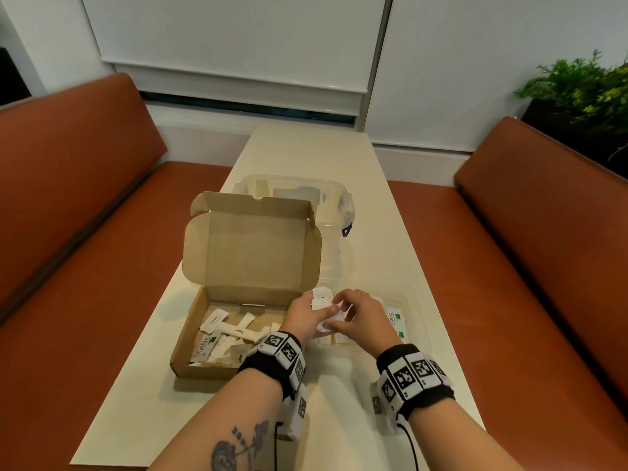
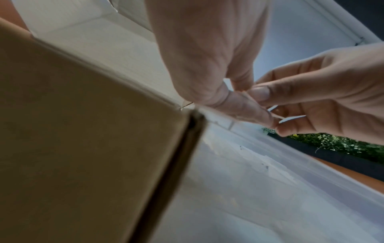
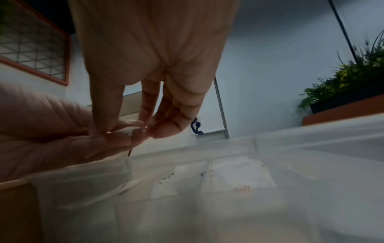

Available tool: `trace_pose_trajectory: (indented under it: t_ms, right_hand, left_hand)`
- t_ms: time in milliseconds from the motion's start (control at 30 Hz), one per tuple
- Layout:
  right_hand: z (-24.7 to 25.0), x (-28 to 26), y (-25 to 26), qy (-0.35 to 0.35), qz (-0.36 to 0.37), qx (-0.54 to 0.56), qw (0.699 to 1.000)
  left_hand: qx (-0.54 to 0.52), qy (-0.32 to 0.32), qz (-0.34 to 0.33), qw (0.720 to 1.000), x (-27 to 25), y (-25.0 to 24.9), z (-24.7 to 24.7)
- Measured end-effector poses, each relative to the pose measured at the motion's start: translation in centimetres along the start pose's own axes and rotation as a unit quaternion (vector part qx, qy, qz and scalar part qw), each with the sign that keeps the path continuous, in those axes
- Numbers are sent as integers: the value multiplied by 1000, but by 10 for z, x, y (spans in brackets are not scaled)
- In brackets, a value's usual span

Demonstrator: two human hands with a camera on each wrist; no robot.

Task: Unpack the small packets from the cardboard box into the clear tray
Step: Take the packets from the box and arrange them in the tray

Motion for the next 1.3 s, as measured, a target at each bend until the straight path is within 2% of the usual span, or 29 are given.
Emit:
trace_pose_trajectory:
  t_ms: [133,267,533,700,833,1067,1300]
  right_hand:
    - [-1,3,-3,-14,-17,12,1000]
    - [-3,4,-8,-6,-37,37,999]
    - [0,7,-12,7,-50,68,996]
    - [22,9,-29,-39,-80,70,994]
    - [43,7,-53,-56,-108,20,992]
    - [39,5,-66,20,-104,-140,985]
    - [30,2,-71,37,-112,-226,967]
  left_hand:
    - [-14,-6,8,1000,0,-1,-1]
    - [-26,-26,34,999,3,1,-1]
    - [-20,-36,40,998,9,6,2]
    - [-51,-35,49,997,12,6,5]
    - [-61,-26,60,996,11,5,5]
    - [-51,-21,45,997,9,3,5]
    - [-51,-19,44,998,10,4,6]
Point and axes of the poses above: each hand's wrist, its own x-axis towards the middle knuckle, its own z-axis out of the back of the hand, y = z × x, the point moved 5 cm from there along x, towards the middle knuckle, and after that the axes turned 5 degrees about -y, right-handed, at the moved point
